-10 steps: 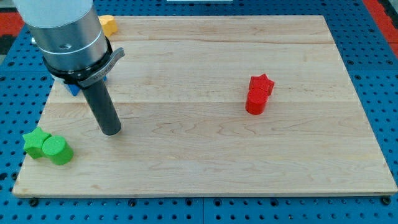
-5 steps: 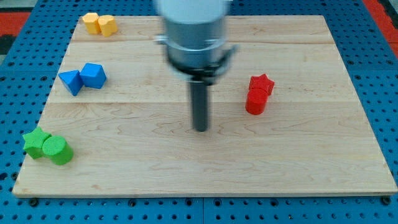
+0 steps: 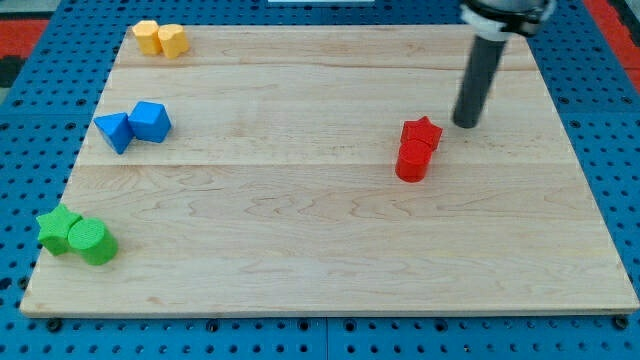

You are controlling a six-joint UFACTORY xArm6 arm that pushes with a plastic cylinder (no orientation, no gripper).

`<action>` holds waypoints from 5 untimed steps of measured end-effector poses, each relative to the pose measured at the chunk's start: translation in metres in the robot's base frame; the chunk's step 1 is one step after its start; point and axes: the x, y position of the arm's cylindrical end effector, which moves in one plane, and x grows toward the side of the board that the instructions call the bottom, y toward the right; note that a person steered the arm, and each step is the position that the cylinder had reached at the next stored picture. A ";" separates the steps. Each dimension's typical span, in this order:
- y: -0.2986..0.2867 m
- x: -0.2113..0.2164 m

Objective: Separate the red blocks

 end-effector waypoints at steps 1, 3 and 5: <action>-0.048 0.019; -0.135 0.001; -0.108 0.044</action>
